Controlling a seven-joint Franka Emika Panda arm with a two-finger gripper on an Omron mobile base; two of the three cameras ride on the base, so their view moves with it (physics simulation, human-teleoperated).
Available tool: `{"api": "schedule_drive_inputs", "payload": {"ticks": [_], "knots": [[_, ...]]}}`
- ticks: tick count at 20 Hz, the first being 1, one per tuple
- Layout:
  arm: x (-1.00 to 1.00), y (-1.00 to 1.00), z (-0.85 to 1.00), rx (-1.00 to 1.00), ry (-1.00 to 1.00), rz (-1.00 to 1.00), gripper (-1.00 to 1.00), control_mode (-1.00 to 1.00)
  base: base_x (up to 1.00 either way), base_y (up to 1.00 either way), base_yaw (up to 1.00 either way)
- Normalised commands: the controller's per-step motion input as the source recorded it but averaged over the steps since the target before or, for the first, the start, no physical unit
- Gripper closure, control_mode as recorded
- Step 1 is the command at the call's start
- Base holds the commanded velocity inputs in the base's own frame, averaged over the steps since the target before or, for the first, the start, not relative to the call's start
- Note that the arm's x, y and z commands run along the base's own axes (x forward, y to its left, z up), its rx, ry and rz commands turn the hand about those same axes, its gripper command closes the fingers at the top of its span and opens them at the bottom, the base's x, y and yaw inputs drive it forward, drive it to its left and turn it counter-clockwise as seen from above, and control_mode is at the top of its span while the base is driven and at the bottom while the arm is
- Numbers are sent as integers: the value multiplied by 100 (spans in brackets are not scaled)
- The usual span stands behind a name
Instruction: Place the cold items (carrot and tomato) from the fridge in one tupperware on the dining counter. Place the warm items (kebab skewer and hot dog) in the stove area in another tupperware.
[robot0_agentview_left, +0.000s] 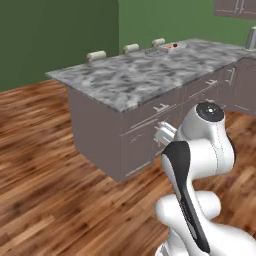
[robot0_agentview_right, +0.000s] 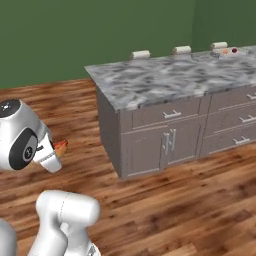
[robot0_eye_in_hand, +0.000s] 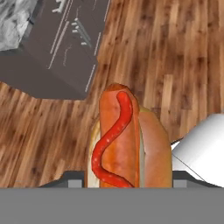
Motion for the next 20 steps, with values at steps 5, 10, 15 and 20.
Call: {"api": "schedule_drive_inputs", "payload": {"ticks": [5,10,15,20], "knots": [[0,0,0,0,0,0,100,100,55,100,3],[0,0,0,0,0,0,100,100,69,100,0],[0,0,0,0,0,0,100,100,68,100,0],[0,0,0,0,0,0,100,100,71,100,-3]]}}
